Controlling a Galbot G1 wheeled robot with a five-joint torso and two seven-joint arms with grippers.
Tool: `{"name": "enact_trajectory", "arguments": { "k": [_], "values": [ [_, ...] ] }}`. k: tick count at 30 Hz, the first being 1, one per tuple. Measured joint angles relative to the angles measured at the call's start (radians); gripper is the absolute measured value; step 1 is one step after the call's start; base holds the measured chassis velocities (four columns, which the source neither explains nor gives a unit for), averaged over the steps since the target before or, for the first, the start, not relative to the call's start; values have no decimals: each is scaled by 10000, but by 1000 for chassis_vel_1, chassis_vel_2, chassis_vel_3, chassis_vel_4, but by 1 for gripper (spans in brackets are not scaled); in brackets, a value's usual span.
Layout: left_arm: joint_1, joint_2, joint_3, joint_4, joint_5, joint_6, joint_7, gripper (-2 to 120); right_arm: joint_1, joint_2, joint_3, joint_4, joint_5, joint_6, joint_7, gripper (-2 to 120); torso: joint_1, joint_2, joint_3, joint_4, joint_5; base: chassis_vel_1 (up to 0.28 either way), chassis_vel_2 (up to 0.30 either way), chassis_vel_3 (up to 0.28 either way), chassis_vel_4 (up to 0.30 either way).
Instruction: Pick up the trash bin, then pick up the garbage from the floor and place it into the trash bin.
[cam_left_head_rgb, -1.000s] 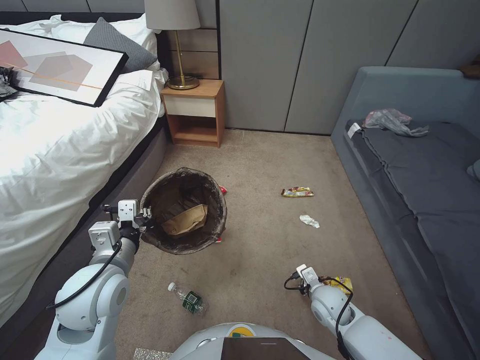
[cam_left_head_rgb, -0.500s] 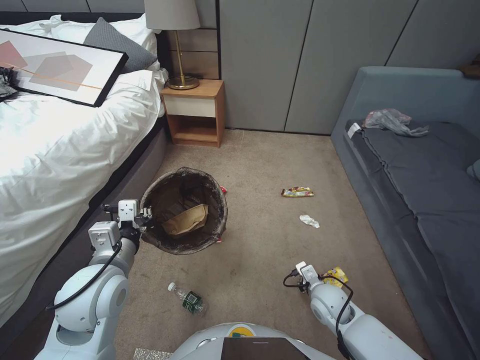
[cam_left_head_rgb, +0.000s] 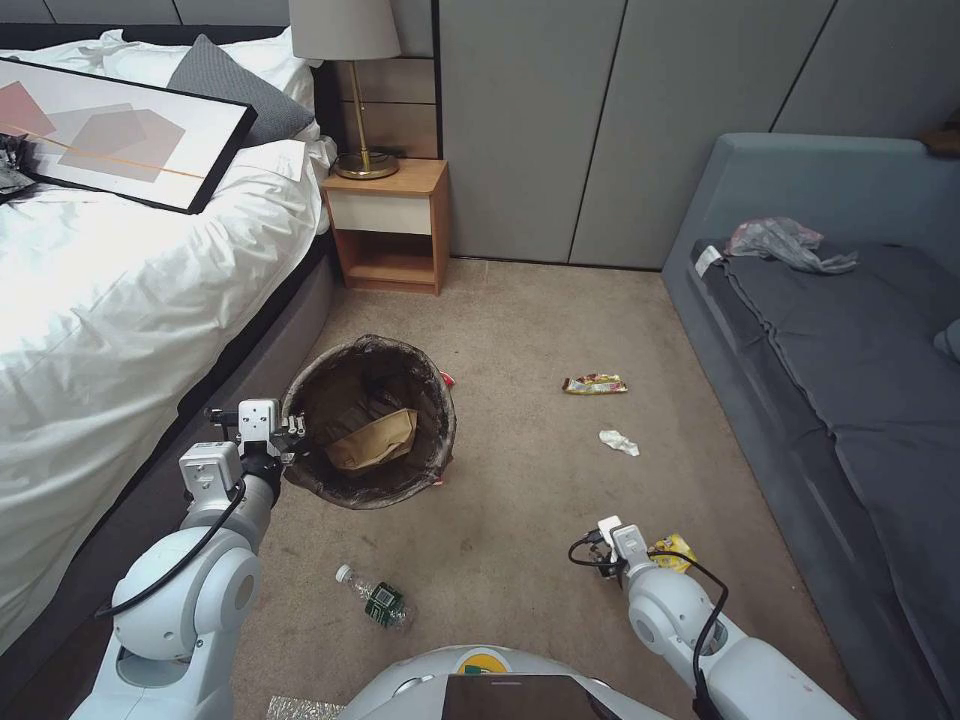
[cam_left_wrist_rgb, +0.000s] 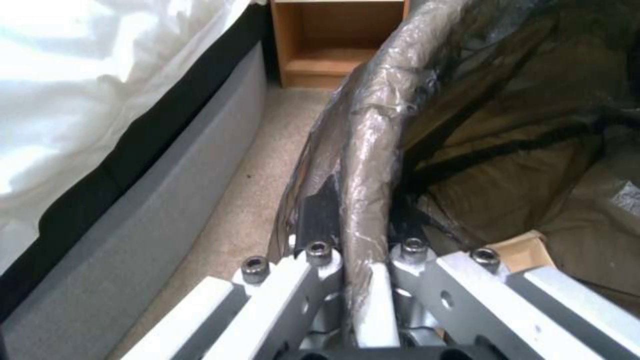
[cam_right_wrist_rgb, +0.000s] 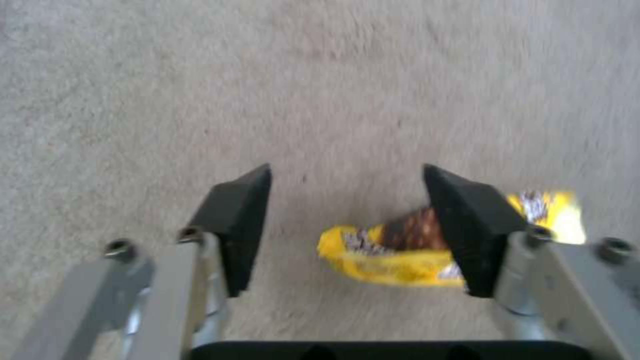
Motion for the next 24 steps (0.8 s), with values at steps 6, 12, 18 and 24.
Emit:
{"name": "enact_trajectory", "arguments": {
  "k": [6, 12, 18, 24],
  "values": [
    [-21, -26, 26, 41, 9, 0, 12, 0, -382, 197, 478, 208, 1154, 0, 690, 84, 0, 0, 0, 0, 0, 0, 0, 0, 0],
    [-41, -41, 50, 55, 18, 0, 20, 0, -778, 875, 1144, 236, 3231, 0, 1468, 99, 0, 0, 0, -3, 2, 0, 0, 0, 0],
    [-60, -30, 86, 82, 27, 0, 42, 0, -1203, 2778, 2820, -132, 4142, 2, 1708, 100, 0, 0, 0, -1, -2, 0, 0, 0, 0],
    [-91, -4, 160, 147, 41, 0, 80, 0, -1397, 3533, 4407, -197, 4386, 51, 1661, 100, 0, 0, 0, -1, 0, 0, 0, 0, 0]
  ]
}}
